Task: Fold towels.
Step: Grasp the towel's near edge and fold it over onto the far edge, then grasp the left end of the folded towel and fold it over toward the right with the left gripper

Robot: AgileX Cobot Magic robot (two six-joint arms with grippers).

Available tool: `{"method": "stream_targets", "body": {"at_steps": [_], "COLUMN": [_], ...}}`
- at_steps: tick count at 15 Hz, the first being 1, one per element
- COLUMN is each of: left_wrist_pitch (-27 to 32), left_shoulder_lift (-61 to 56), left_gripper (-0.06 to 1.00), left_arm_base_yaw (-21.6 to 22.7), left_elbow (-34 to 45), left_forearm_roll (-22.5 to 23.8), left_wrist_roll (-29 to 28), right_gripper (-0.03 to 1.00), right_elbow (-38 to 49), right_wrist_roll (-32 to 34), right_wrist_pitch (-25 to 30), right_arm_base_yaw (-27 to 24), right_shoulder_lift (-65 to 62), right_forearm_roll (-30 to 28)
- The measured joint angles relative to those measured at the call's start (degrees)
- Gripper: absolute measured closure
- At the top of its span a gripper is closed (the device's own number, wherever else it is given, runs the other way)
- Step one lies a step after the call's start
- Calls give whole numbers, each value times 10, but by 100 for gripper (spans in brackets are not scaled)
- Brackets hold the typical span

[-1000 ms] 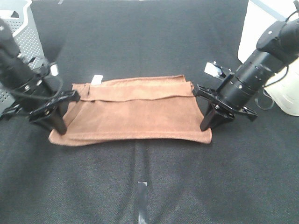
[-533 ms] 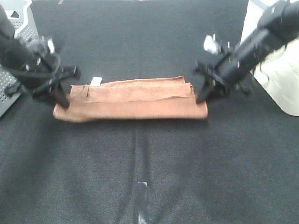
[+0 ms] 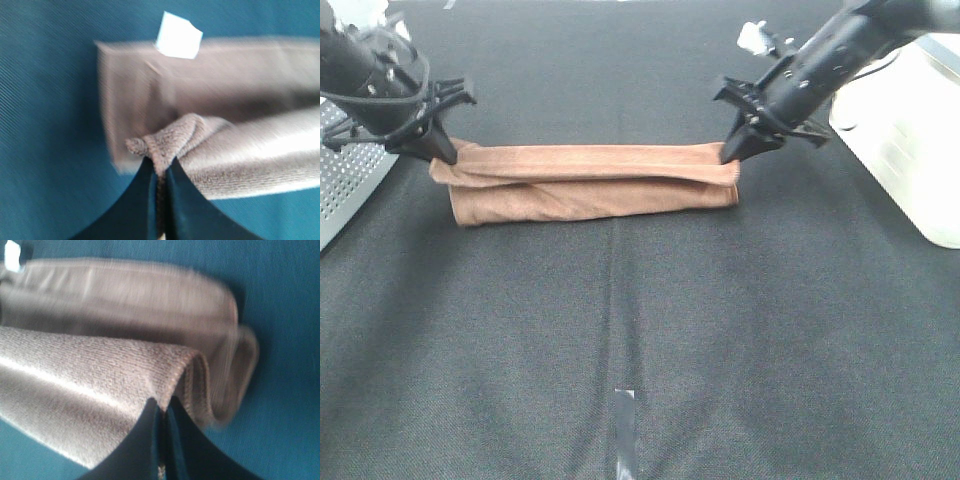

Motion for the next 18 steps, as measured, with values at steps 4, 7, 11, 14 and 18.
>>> {"method": "stream_targets", "body": {"at_steps": [4, 7, 11, 14, 18], "left_wrist_pitch": [18, 21, 11, 11, -13], "left_shoulder_lift": [96, 105, 91, 102, 129], "left_gripper": [88, 47, 12, 11, 11], "left_arm_base_yaw": [-1, -1, -1, -1, -10], "left_elbow": [-60, -62, -64, -65, -65], "left_forearm_roll": [-19, -21, -11, 5, -32], "left_wrist_roll": [0, 0, -10, -26, -26], "right_gripper": [91, 44, 15, 13, 13], "right_elbow": [-27, -39, -52, -54, -54], "right_wrist_roll": [0, 0, 2, 15, 15], "right_wrist_pitch": [-9, -16, -9, -4, -3], "right_arm_base_yaw": [0, 0, 0, 0, 0], "right_shoulder_lift": [63, 65, 53, 38, 38], "right_forearm_roll": [-3, -4, -16, -36, -42]}}
